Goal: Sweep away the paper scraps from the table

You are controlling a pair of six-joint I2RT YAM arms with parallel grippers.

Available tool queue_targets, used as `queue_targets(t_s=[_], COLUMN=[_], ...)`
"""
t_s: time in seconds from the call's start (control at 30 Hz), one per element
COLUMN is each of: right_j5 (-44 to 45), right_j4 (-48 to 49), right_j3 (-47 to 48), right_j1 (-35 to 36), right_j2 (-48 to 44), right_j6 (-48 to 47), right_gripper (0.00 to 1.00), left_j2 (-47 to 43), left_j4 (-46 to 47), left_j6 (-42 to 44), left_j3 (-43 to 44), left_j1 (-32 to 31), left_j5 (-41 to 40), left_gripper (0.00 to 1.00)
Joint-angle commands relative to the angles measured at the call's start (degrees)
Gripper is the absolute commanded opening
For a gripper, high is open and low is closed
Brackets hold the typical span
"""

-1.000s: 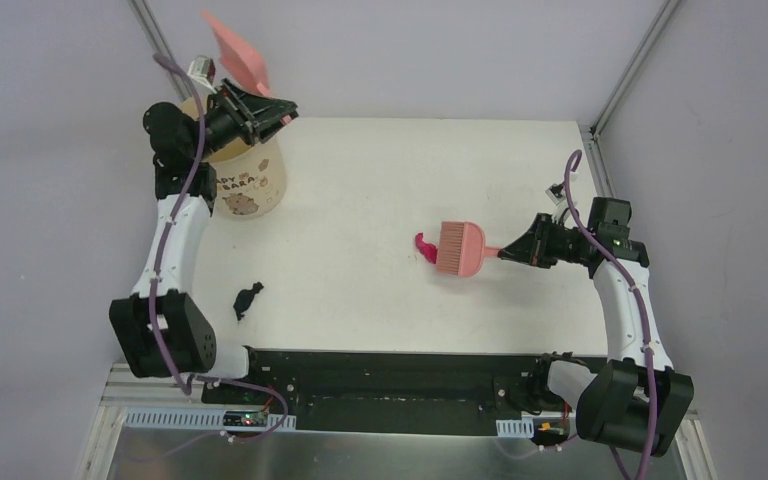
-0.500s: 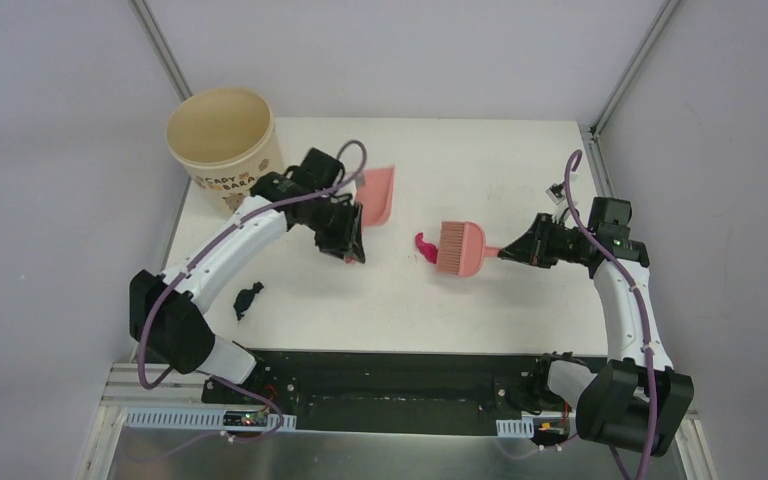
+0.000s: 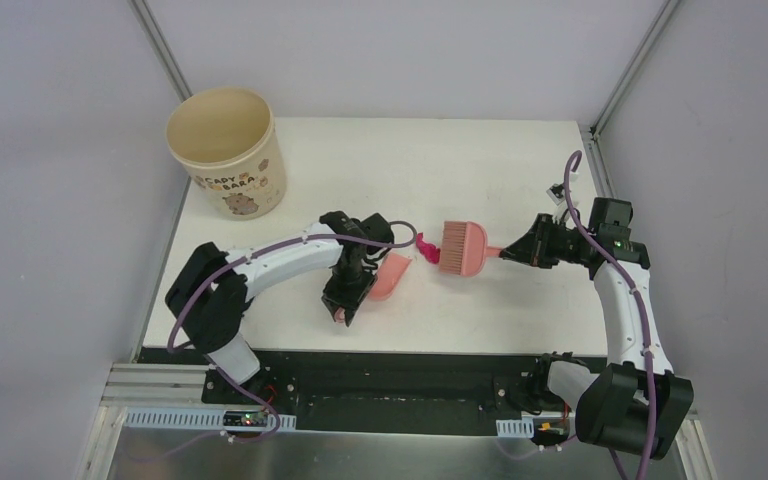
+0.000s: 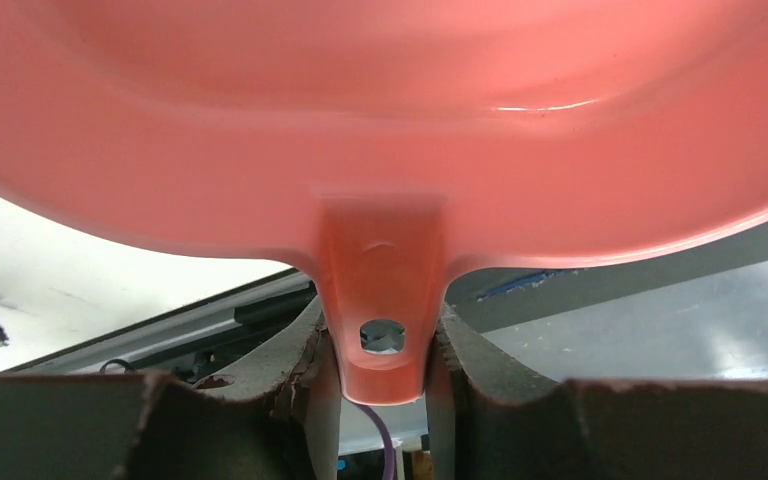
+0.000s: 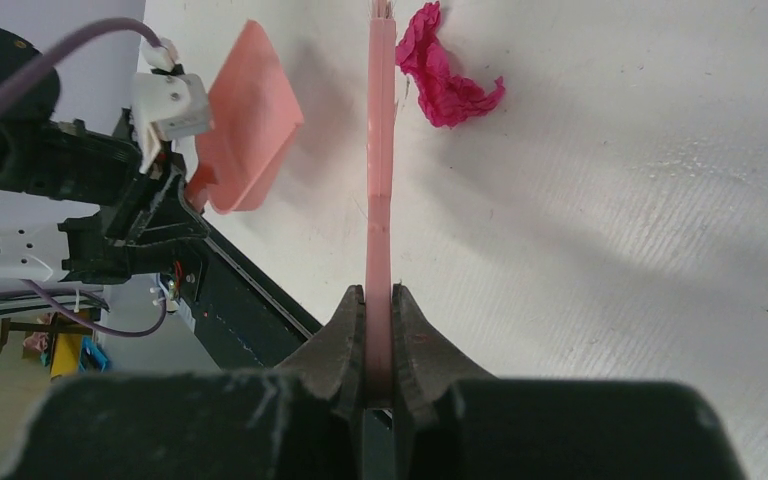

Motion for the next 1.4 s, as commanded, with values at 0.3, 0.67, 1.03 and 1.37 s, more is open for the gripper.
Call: queue_targets(t_s=[0.3,0.67,1.03,1.37], right_j5=[0.16,0.31,0.19,-0.22], right_j4=[1.04,0.68,0.14,0.06], right_j3=[1.37,1.50,1.64,1.90], right_j1=[-0.54,-0.55,-0.57,-0.58], right_j2=[-1.25,-0.92,-0.71,0.34], right_j6=[-1.70,-2.01,-2.39,-2.40], right_gripper=[0.00,0.00,0.00,0.00], left_j2=[8.07,-12.82,-16.25,-25.01], left_j4=[10.93,26.93,30.38,39.33], left_j6=[-1.54,-1.37,-5.18,-9.32], left_j3=[-2.76,-16.15,-21.35,-29.28], left_j1=[-4.03,-6.01,-8.77,-10.13], left_j5=[-2.68,-5.32,-9.26,-10.21], left_gripper=[0.19,0.39,0.42,0.41])
